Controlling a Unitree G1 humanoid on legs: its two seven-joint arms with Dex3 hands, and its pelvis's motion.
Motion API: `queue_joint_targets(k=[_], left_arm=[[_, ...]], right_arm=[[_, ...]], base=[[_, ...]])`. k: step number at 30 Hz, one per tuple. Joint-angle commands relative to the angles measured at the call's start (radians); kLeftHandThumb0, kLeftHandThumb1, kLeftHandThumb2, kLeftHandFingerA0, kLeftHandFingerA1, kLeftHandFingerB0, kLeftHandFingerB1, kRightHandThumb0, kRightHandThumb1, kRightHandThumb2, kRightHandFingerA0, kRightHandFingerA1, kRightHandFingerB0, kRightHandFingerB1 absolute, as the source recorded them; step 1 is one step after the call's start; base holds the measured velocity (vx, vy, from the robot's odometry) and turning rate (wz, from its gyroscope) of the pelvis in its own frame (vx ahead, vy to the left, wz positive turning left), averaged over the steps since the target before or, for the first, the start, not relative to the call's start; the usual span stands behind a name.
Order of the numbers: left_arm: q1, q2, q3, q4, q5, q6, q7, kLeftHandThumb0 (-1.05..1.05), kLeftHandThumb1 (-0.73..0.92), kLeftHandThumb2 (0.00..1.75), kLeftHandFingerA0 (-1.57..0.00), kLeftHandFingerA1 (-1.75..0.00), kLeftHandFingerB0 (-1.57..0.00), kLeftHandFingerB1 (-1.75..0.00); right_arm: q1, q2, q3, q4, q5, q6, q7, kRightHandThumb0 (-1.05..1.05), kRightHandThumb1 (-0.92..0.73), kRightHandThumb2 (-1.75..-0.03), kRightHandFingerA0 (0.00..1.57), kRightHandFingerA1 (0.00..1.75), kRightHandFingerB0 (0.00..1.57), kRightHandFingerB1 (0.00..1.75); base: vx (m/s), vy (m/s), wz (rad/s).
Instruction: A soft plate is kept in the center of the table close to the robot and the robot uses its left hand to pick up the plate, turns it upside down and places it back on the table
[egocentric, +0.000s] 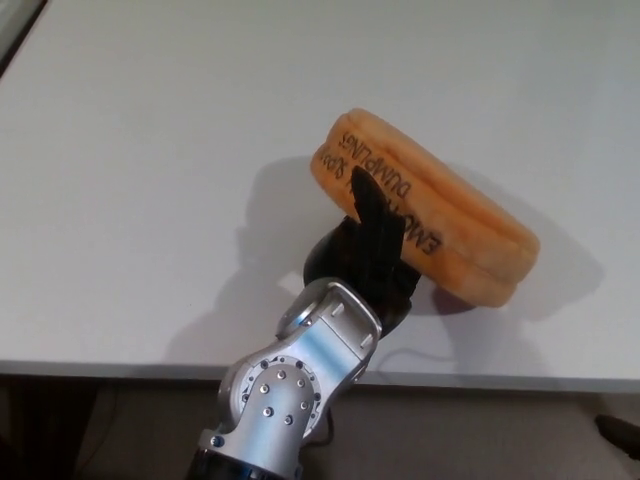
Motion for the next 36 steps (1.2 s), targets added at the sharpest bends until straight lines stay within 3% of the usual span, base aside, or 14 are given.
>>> queue_joint_targets(k=[1,3,4,8,9,14,16,17,18,23,24,28,35,36], left_arm=[[0.061,-0.14,0.01,-0.012,0.029,0.012,-0.007,-0.92,0.92,0.72,0.0,0.0,0.0,0.0],[0.053,-0.134,0.023,-0.012,0.02,0.019,-0.01,-0.93,0.92,0.72,0.0,0.0,0.0,0.0],[0.052,-0.132,0.025,-0.017,0.02,0.025,-0.002,-0.94,0.92,0.73,0.0,0.0,0.0,0.0],[0.044,-0.129,0.029,-0.02,0.03,0.028,-0.001,-0.92,0.92,0.74,0.0,0.0,0.0,0.0],[0.042,-0.127,0.03,-0.018,0.032,0.029,-0.006,-0.92,0.92,0.74,0.0,0.0,0.0,0.0],[0.039,-0.13,0.041,-0.014,0.042,0.03,0.002,-0.9,0.92,0.74,0.0,0.0,0.0,0.0],[0.043,-0.133,0.046,-0.014,0.044,0.028,0.005,-0.9,0.92,0.75,0.0,0.0,0.0,0.0],[0.053,-0.12,0.044,-0.007,0.059,0.028,0.002,-0.92,0.92,0.77,0.0,0.0,0.0,0.0],[0.06,-0.116,0.045,-0.006,0.066,0.03,0.008,-0.91,0.92,0.76,0.0,0.0,0.0,0.0],[0.133,-0.075,0.079,-0.028,0.055,0.045,-0.026,-0.89,0.92,0.76,0.0,0.0,0.0,0.0],[0.14,-0.066,0.083,-0.033,0.061,0.052,-0.026,-0.9,0.92,0.76,0.0,0.0,0.0,0.0],[0.162,-0.05,0.118,-0.039,0.058,0.06,-0.047,-0.91,0.92,0.69,0.0,0.0,0.0,0.0],[0.23,0.017,0.169,-0.063,0.081,0.078,-0.08,-0.93,0.92,0.68,0.0,0.0,0.0,0.0],[0.241,0.029,0.177,-0.064,0.082,0.084,-0.081,-0.94,0.92,0.68,0.0,0.0,0.0,0.0]], right_arm=[[0.009,-0.006,-0.009,-0.023,0.035,0.042,0.004,-0.63,-0.82,-0.65,0.41,0.49,0.11,0.44],[0.0,-0.005,-0.009,-0.012,0.033,0.028,0.008,-0.66,-0.8,-0.66,0.41,0.5,0.1,0.43],[0.001,-0.005,-0.009,-0.016,0.03,0.035,0.003,-0.48,-0.59,-1.06,0.37,0.63,0.0,0.48],[0.002,-0.005,-0.012,-0.016,0.045,0.037,0.016,-0.49,-0.58,-1.06,0.37,0.63,0.01,0.49],[0.002,-0.005,-0.013,-0.016,0.046,0.038,0.016,-0.67,-0.8,-0.66,0.41,0.51,0.11,0.45],[0.008,-0.009,-0.011,-0.029,0.051,0.055,0.019,-0.68,-0.67,-0.99,0.35,0.59,0.09,0.51],[0.008,-0.011,-0.011,-0.023,0.036,0.04,0.01,-0.66,-0.85,-0.65,0.41,0.51,0.12,0.44],[0.01,-0.014,-0.013,-0.022,0.026,0.035,0.001,-0.48,-0.6,-1.07,0.37,0.63,0.0,0.49],[0.01,-0.015,-0.015,-0.019,0.028,0.034,0.002,-0.64,-0.85,-0.65,0.41,0.5,0.12,0.44],[0.003,-0.023,-0.018,-0.013,0.01,0.016,-0.011,-0.64,-0.87,-0.66,0.41,0.49,0.1,0.43],[0.002,-0.021,-0.019,-0.014,0.008,0.015,-0.016,-0.48,-0.61,-1.08,0.36,0.62,0.0,0.49],[-0.003,-0.017,-0.023,-0.013,0.016,0.021,-0.018,-0.66,-0.82,-0.66,0.4,0.5,0.09,0.44],[-0.001,-0.01,-0.029,-0.01,0.028,0.014,-0.019,-0.65,-0.82,-0.66,0.4,0.51,0.09,0.45],[-0.001,-0.01,-0.029,-0.009,0.03,0.013,-0.019,-0.48,-0.61,-1.07,0.36,0.63,0.0,0.49]], base=[[0.0,0.0,0.0],[0.0,0.0,0.0],[0.0,0.0,0.0],[0.0,0.0,0.0],[0.0,0.0,0.0],[0.0,0.0,0.0],[0.0,0.0,0.0],[0.0,0.0,0.0],[0.0,0.0,0.0],[0.0,0.0,0.0],[0.0,0.0,0.0],[0.0,0.0,0.0],[0.0,0.0,0.0],[0.0,0.0,0.0]])
